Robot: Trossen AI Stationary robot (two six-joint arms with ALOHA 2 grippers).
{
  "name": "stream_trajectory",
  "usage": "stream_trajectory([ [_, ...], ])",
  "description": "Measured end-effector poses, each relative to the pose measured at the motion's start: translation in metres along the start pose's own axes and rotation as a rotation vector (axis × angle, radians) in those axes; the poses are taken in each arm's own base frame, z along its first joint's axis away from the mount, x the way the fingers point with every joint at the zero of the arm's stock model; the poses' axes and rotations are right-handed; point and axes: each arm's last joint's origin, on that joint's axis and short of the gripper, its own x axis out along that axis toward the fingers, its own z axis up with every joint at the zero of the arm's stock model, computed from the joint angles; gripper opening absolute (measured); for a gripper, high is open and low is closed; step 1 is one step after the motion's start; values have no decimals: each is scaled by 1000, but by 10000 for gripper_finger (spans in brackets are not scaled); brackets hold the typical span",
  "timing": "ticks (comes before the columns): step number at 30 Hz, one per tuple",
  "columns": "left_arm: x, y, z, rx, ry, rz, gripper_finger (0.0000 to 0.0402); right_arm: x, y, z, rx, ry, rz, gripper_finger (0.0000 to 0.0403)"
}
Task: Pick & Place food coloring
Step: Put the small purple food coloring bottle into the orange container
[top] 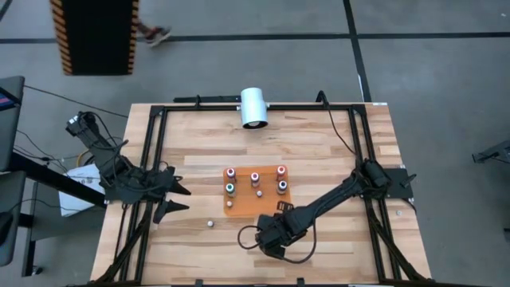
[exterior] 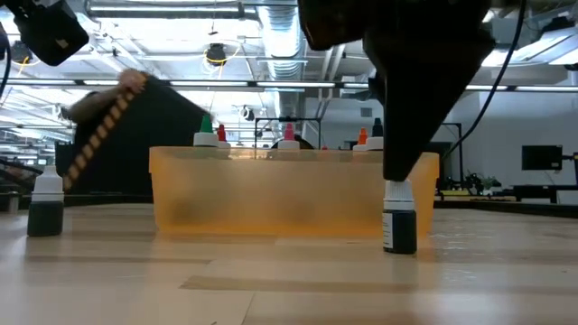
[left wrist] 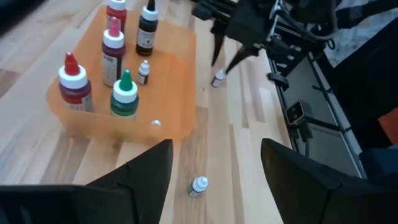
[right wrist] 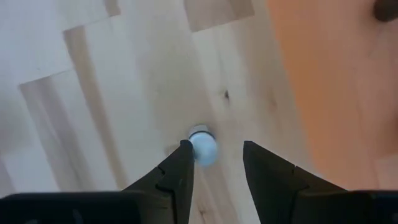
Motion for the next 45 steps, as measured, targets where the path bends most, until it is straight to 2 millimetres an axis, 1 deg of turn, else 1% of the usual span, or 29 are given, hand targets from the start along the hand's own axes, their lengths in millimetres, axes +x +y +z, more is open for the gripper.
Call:
stream_trajectory([
  [7,-3,0,0,-5,-6,-20,236,3,-5,2,8,6,-7,133],
  [16,-3,0,-1,1,-2,-23,236,3,-4,2,6,4,0,133],
  [21,-3,0,-1,3,10,-31,236,14,-6,-3,24,9,5,136],
  [25,-3,0,-1,4,20,-42,236,17,-7,-7,31,37,19,137],
  [30,-3,0,-1,4,20,-42,236,17,-8,-5,32,13,-10,136],
  [38,-3,0,-1,4,20,-42,236,17,-7,-4,34,1,0,139],
  [45,-3,0,-1,5,20,-42,236,18,-8,-2,40,-7,5,129],
])
